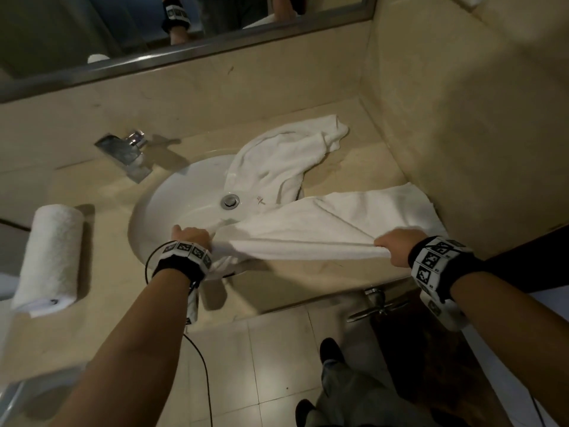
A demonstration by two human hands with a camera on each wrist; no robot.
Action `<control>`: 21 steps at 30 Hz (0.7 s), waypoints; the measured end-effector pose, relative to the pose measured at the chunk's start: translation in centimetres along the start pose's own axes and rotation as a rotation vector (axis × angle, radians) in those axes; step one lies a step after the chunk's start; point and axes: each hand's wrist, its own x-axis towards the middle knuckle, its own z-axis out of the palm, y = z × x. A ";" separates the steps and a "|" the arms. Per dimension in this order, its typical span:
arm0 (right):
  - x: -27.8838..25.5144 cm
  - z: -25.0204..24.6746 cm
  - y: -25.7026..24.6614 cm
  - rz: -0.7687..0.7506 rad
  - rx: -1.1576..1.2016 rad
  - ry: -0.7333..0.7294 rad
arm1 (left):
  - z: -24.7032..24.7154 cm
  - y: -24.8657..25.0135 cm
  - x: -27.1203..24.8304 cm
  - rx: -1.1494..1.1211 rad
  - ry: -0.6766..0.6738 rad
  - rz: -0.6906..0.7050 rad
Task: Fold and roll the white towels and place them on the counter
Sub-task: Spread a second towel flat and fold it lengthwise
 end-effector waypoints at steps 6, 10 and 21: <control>-0.3 0.9 -0.7 0.083 0.090 0.036 | -1.6 -4.7 -2.4 0.294 0.257 0.086; -0.6 0.7 -1.4 0.128 0.055 0.045 | -0.9 -6.7 -4.2 0.227 0.200 0.301; -2.1 2.7 -3.9 0.280 -0.048 0.127 | 11.0 -2.5 -13.1 -0.058 -0.017 0.311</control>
